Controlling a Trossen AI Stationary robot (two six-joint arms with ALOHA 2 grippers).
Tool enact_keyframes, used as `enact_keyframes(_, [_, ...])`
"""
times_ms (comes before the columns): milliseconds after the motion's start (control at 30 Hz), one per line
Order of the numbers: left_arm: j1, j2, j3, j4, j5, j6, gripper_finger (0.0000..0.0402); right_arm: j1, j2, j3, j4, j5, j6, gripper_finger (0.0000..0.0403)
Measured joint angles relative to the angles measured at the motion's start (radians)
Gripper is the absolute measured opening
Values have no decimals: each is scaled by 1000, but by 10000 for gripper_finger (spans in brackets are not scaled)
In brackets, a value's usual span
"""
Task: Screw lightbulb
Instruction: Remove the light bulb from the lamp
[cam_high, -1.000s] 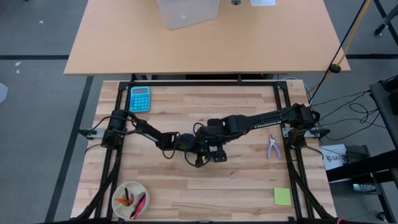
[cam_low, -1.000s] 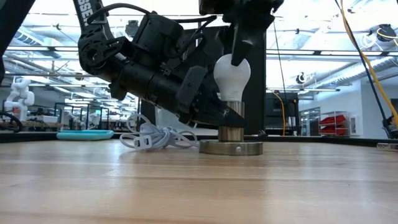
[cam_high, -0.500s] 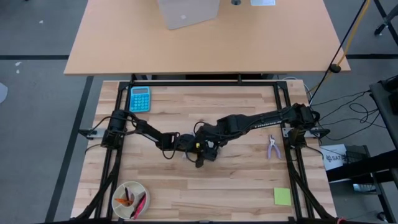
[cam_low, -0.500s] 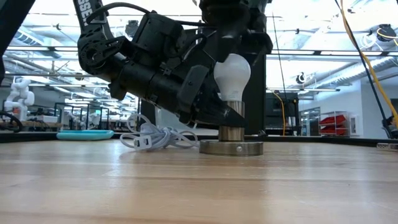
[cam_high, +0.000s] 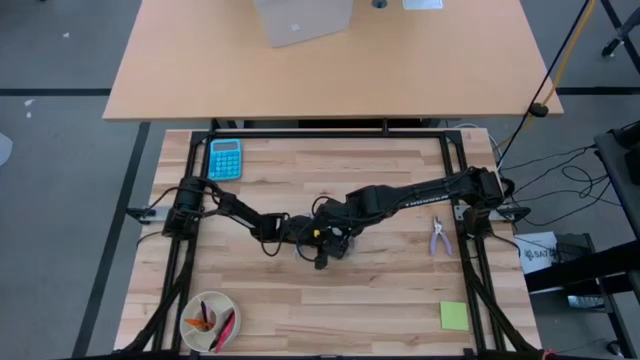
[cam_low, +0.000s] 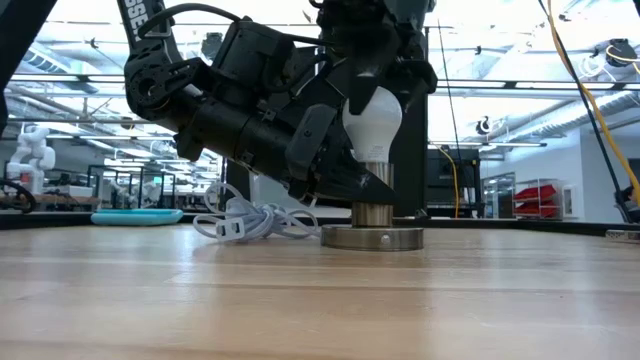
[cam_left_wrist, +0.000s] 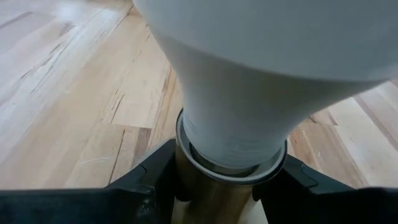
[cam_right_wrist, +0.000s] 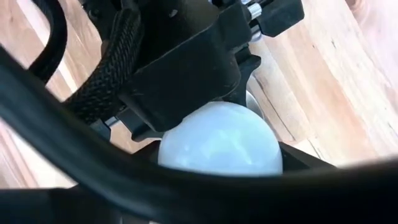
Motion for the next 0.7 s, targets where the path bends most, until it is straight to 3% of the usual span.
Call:
enact_keyframes(233, [0,0,0,0,-2,4,175,-3,0,0,-3,-5,-157,254])
enact_keyframes(700, [1,0,0,-1,19,26,175,-21,-1,0,2,-30,-892,259])
